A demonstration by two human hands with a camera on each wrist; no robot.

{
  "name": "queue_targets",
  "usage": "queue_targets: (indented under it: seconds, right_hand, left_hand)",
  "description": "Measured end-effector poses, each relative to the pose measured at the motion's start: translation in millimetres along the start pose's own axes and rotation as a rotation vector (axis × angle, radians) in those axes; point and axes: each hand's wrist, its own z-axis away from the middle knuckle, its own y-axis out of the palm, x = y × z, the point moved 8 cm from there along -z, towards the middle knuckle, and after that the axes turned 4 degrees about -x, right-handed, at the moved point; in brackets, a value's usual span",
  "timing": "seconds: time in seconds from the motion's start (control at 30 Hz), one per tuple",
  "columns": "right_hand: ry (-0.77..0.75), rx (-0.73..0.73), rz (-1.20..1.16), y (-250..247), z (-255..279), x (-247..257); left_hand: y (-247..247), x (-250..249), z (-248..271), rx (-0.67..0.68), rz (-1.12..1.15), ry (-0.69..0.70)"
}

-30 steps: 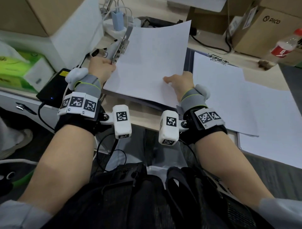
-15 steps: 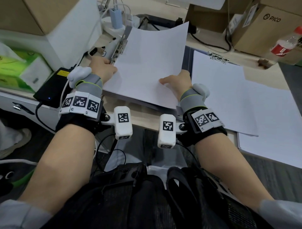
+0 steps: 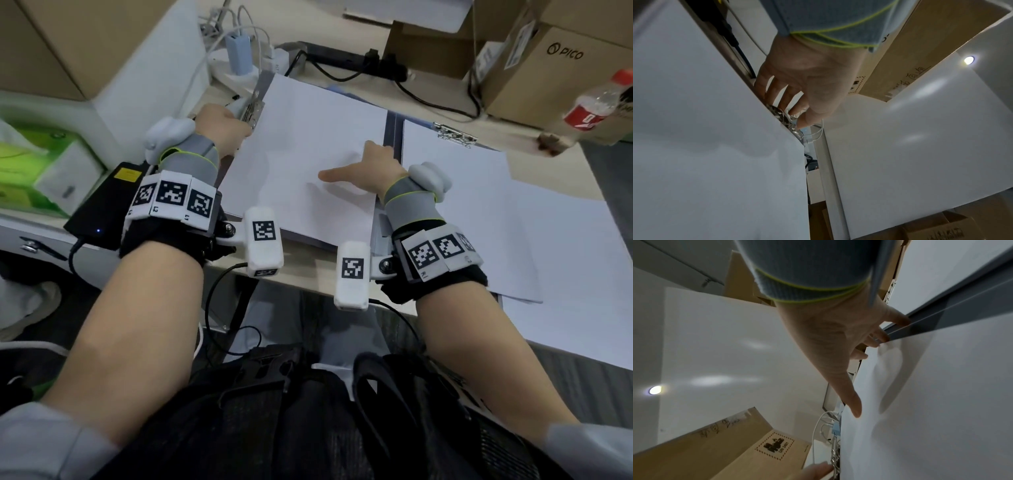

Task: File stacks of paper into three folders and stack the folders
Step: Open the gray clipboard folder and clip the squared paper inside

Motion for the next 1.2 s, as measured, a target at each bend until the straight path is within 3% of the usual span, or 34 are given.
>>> queue_targets:
  seconds: [0.43, 0.67, 0.83, 0.93, 1.03, 1.2]
  right_hand:
    - [0.005, 0.040, 0.059, 11, -16, 19]
    - [0.061, -0.009, -0.007, 7, -26, 17]
    - [0.127, -0.086, -0.059, 2, -31, 8]
    - [0.193, -0.207, -0.254, -8, -40, -9]
    - [0.269, -0.256, -0.645, -8, -40, -28]
    - [0.134, -0.325, -0.908, -11, -36, -27]
  left_hand:
    - [23, -26, -21, 0.120, 0.120, 0.057]
    - [27, -26, -31, 0.107, 0.200, 0.068]
    - [25, -29, -33, 0.069, 0.088, 0.152]
    - [25, -28, -34, 0.064, 0.028, 0.181]
    - [27, -27, -32, 0.084, 0.030, 0.176]
    - [20, -34, -30, 0.045, -0.061, 0.169]
